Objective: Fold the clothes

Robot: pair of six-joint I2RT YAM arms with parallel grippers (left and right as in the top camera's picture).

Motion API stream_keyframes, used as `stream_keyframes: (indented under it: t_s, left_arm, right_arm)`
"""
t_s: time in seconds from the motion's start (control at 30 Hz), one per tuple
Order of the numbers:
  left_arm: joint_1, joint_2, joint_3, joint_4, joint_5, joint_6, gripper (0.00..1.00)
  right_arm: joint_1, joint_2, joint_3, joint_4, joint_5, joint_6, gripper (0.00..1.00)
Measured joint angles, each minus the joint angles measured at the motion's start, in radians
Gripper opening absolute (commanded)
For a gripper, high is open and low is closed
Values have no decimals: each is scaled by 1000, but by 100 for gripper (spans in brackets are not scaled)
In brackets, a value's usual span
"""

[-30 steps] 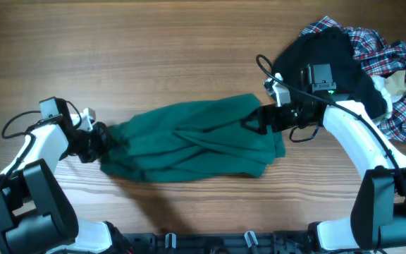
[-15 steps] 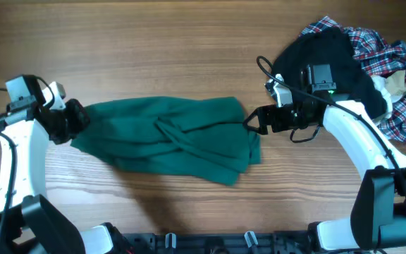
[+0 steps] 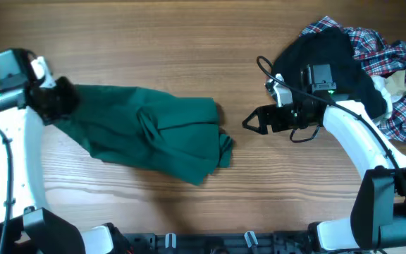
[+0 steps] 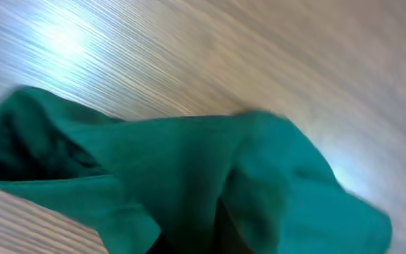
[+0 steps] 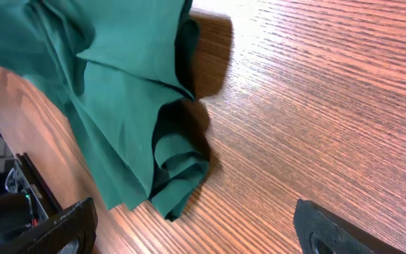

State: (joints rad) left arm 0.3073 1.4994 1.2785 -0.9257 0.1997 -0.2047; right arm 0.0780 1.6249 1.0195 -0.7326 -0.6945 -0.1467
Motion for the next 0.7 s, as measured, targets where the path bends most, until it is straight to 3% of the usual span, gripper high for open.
stream_keyframes:
  t_s: [0.17, 0.4, 0.67, 0.7]
  left_arm:
    - [-307, 0, 0, -18, 27, -32, 4]
    - [-631, 76, 0, 39, 9, -128, 4]
    - [-805, 243, 0, 76, 7, -233, 5]
    - [-819, 243, 0, 81, 7, -243, 27]
  right_arm:
    - [0, 0, 0, 32, 0, 35, 90]
    - [0, 0, 0, 34, 0, 40, 91]
    - [0, 0, 0, 35, 0, 42, 91]
    - [0, 0, 0, 35, 0, 42, 91]
